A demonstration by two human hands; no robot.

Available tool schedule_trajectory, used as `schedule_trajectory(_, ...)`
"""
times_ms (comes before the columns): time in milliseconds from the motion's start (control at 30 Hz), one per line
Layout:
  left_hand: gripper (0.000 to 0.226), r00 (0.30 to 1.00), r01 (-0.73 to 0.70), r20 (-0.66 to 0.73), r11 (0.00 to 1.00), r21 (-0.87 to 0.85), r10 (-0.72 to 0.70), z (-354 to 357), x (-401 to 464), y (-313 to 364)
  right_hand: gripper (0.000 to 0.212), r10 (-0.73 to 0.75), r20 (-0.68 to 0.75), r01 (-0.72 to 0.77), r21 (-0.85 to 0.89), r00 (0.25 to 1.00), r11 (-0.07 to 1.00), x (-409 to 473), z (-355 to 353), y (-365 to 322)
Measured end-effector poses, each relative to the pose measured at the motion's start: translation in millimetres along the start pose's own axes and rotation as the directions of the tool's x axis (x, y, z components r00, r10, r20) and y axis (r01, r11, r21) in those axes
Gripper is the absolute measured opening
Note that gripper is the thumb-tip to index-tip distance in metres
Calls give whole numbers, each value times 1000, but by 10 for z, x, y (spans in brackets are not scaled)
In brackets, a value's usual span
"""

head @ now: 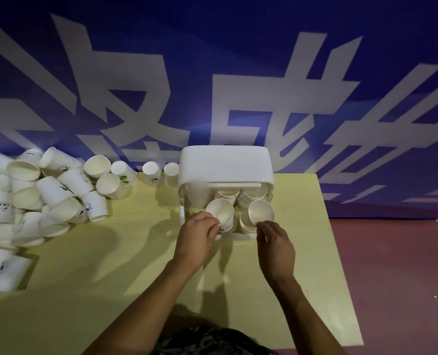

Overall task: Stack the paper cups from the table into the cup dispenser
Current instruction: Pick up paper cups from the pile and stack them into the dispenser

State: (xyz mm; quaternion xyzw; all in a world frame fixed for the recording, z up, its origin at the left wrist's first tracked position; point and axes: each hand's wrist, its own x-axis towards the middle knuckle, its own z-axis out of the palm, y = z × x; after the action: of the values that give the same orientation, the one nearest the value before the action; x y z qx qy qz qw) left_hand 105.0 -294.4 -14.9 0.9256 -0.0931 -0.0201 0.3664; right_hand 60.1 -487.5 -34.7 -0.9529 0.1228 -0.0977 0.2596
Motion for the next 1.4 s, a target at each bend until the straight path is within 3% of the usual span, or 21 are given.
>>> schedule_trajectory(367, 23, 963, 73, 228, 955, 289, -142, 460, 229, -74, 13, -97, 249, 154, -220, 964, 963, 205, 310, 387)
schedule_trajectory(600, 19, 953, 76, 240, 911, 406, -186, 639, 286, -126, 15, -75, 336, 184, -304, 939, 935, 308, 452, 472)
schedule_trajectory(733, 22, 953, 69, 248, 924, 377, -172, 641, 305, -168, 10, -62, 338, 162, -275, 939, 948, 292, 480, 446)
schedule_trajectory(867, 27, 976, 91, 172, 969, 228, -133, 506, 213, -236, 24, -46, 279, 107, -209, 959, 972, 177, 455, 302)
schedule_trajectory(1000, 19, 982, 169, 66, 976, 139, -179, 194, 45, -374, 16, -95, 275, 132, -119, 957, 984, 32, 458, 4)
schedule_trajectory(1133, 15, 960, 280, -27, 949, 144, -279, -224, -143, -706, 15, -201, 358, 196, 51, 912, 979, -125, 595, -449)
schedule_trajectory(1400, 20, 885, 454, -178, 882, 127, -430, -1150, -393, -1615, 17, -331, 485, 291, 157, 810, 944, -319, 1168, -1399)
